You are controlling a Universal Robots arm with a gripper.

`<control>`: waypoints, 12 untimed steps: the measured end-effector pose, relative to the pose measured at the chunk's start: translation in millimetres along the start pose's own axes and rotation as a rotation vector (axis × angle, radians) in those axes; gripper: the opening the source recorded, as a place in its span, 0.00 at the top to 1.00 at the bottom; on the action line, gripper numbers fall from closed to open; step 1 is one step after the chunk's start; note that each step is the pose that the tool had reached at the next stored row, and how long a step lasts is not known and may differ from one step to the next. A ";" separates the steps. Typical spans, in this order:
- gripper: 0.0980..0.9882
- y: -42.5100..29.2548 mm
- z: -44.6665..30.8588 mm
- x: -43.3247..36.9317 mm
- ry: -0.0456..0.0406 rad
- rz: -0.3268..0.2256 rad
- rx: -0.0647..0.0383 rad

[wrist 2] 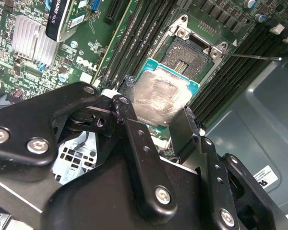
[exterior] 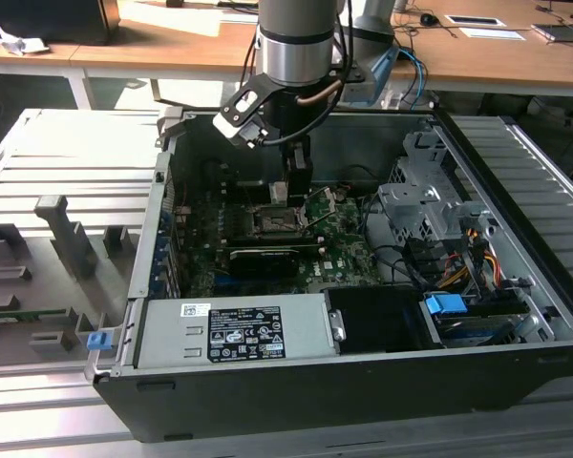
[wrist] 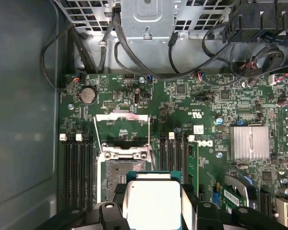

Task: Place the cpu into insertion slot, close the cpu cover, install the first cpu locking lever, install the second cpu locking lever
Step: 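Place the cpu into insertion slot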

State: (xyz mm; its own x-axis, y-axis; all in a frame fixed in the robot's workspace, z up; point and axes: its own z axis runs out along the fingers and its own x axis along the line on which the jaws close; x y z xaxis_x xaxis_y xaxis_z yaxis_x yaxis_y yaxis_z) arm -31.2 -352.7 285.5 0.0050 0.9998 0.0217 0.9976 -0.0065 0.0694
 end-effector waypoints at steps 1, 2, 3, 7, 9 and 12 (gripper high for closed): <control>0.51 0.0 0.2 0.2 -0.0001 0.000 0.000; 0.51 -0.2 0.6 0.8 -0.0002 0.000 0.000; 0.51 -0.4 1.5 2.3 -0.0002 0.000 0.000; 0.51 -0.5 3.3 3.8 -0.0002 0.000 0.000; 0.51 -0.5 4.2 3.8 -0.0003 0.000 0.000; 0.51 -0.7 5.9 3.8 -0.0001 0.000 0.000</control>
State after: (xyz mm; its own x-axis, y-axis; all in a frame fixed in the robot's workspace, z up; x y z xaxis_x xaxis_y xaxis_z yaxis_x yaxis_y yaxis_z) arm -31.4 -348.8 279.7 0.0051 0.9998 0.0216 0.9976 -0.0066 0.0694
